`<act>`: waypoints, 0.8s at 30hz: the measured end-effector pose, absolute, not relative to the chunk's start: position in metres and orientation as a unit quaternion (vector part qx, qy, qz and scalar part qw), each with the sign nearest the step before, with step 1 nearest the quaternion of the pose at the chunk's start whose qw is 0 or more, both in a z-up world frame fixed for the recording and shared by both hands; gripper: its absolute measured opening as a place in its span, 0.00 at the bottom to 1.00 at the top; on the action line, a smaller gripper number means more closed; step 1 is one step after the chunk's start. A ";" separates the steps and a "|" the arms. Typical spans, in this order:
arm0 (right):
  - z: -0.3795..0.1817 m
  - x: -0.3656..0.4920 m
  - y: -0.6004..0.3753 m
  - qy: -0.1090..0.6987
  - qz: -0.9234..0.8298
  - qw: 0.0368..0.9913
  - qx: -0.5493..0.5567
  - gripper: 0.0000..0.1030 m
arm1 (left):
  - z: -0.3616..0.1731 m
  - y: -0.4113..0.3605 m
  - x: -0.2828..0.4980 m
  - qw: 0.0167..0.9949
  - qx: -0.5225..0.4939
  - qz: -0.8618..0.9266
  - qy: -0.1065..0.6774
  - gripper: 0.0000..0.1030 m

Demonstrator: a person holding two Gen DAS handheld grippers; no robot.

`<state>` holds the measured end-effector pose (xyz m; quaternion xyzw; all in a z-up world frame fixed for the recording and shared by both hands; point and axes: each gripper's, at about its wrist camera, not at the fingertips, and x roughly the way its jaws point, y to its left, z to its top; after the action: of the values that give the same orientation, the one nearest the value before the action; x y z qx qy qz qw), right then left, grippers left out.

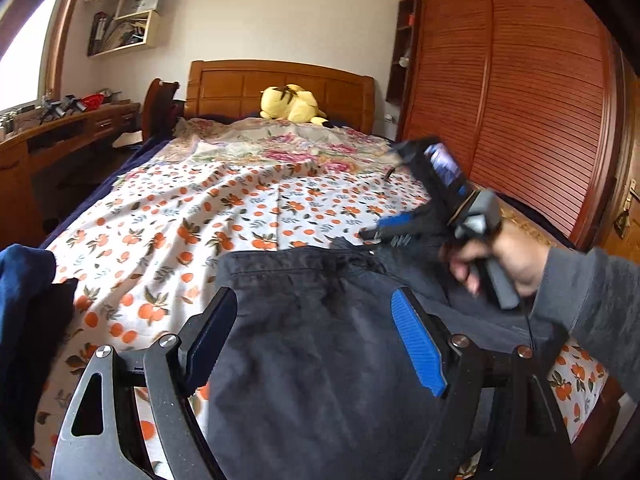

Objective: Fold large clothes

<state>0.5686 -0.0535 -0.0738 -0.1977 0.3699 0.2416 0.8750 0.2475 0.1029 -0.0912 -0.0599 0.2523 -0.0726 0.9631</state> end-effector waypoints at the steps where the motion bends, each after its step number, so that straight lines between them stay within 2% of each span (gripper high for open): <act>1: -0.067 0.568 -0.067 0.363 0.232 0.881 -0.196 0.48 | -0.092 0.098 0.247 0.962 -0.060 -0.081 0.254 0.78; 6: -0.060 0.582 -0.154 0.375 0.138 0.896 -0.194 0.49 | -0.095 0.075 0.245 0.959 -0.050 -0.105 0.260 0.78; 15: -0.113 0.617 -0.276 0.471 0.050 0.876 -0.086 0.49 | -0.101 0.035 0.244 0.951 -0.034 -0.148 0.270 0.78; 16: -0.116 0.622 -0.279 0.479 0.054 0.873 -0.076 0.46 | -0.101 0.031 0.244 0.950 -0.031 -0.151 0.272 0.78; 17: -0.119 0.624 -0.281 0.481 0.062 0.872 -0.068 0.10 | -0.102 0.029 0.244 0.949 -0.028 -0.153 0.274 0.78; 18: -0.120 0.627 -0.279 0.481 0.091 0.870 -0.064 0.06 | -0.103 0.027 0.245 0.948 -0.026 -0.154 0.275 0.78; 20: -0.112 0.621 -0.261 0.435 0.123 0.882 -0.133 0.06 | -0.104 0.023 0.245 0.947 -0.023 -0.156 0.279 0.78; 24: -0.092 0.625 -0.270 0.394 0.077 0.909 -0.116 0.05 | -0.106 0.019 0.246 0.945 -0.021 -0.158 0.284 0.78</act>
<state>0.6252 -0.2697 -0.0922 -0.1155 0.3935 0.0773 0.9087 0.2459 0.0193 -0.1064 -0.0211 0.2842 -0.1577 0.9455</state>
